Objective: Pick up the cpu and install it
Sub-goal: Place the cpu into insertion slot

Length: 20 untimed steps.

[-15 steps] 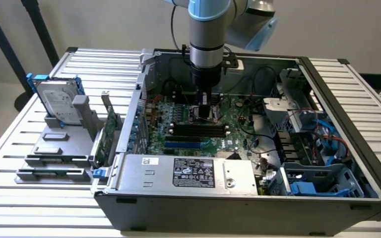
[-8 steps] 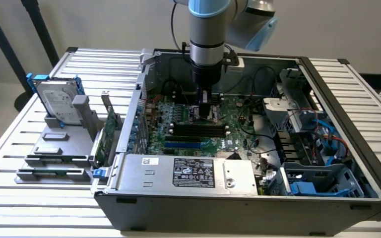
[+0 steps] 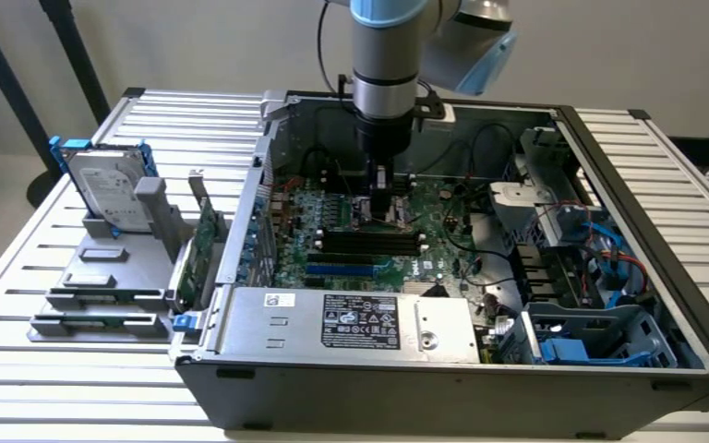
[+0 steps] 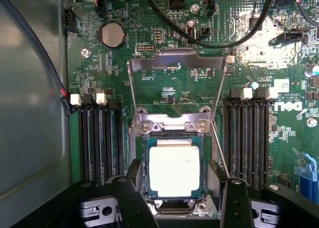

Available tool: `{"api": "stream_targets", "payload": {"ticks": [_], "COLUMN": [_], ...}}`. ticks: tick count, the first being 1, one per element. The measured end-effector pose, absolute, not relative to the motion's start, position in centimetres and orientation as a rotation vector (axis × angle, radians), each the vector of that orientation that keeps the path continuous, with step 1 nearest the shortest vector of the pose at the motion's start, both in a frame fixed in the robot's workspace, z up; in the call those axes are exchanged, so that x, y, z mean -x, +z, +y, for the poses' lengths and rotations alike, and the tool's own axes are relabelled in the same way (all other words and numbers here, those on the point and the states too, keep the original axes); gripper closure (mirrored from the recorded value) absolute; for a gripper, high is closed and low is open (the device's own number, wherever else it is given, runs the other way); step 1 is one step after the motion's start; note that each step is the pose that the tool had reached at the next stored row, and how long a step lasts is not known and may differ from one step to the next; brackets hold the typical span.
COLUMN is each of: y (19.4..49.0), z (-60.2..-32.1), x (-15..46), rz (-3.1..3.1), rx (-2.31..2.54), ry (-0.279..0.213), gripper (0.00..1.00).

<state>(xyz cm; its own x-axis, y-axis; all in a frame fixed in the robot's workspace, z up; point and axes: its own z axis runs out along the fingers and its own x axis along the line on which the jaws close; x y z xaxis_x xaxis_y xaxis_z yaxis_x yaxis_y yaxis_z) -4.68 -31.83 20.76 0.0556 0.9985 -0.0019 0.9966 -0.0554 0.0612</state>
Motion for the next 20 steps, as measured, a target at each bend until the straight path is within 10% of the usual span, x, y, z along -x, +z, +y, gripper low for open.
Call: {"api": "stream_targets", "payload": {"ticks": [12,20], "y": [21.4,21.6], "z": [-32.0,-32.2], "x": [6.8,8.2], "rz": [2.127,2.127], "rx": [-2.249,-2.249], "ry": [0.064,0.064], "gripper": [0.87,0.89]}}
